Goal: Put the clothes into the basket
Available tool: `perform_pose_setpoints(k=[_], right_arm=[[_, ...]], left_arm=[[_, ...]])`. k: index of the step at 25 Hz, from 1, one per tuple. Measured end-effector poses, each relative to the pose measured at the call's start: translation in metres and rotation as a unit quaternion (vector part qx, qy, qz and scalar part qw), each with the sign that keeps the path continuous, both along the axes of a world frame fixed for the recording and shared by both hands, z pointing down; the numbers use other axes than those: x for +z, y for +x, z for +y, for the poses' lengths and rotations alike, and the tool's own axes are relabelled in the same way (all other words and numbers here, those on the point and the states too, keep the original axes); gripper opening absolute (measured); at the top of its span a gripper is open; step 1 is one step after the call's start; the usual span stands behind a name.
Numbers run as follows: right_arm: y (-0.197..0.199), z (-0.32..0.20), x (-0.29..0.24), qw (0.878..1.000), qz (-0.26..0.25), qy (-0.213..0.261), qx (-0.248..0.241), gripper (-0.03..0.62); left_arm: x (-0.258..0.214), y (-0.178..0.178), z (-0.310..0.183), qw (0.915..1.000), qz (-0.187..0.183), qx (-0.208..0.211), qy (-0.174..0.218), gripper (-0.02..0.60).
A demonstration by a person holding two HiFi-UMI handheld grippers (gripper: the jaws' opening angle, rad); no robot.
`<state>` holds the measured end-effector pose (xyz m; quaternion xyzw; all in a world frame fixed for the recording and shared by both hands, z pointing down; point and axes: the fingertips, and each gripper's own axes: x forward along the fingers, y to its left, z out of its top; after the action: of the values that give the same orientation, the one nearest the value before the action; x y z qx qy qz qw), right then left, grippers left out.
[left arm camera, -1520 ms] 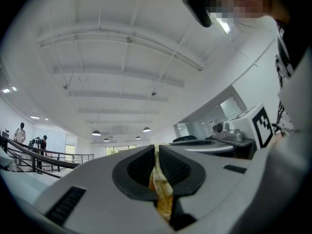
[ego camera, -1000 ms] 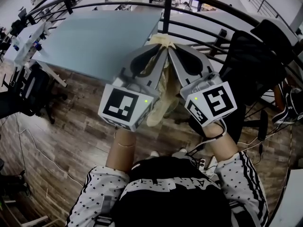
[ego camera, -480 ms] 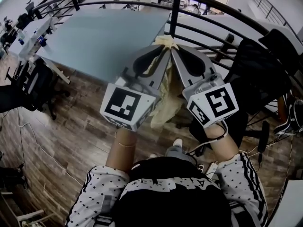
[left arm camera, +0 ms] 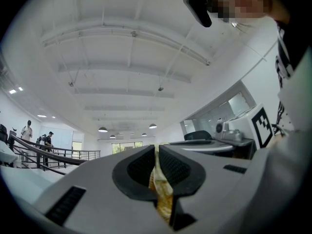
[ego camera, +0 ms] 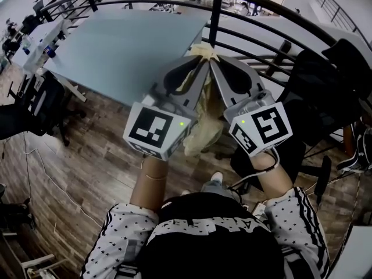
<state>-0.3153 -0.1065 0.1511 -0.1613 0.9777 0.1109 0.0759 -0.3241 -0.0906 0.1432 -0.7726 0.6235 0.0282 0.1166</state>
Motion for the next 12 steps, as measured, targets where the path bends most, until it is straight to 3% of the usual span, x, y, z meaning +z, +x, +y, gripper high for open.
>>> perform_pose_setpoints(k=[12], right_arm=[[0.001,-0.043,0.010,1.000,0.005,-0.009,-0.026,0.031]], left_arm=[[0.010,0.002,-0.042,0.9996,-0.006,-0.023,-0.013,0.038]])
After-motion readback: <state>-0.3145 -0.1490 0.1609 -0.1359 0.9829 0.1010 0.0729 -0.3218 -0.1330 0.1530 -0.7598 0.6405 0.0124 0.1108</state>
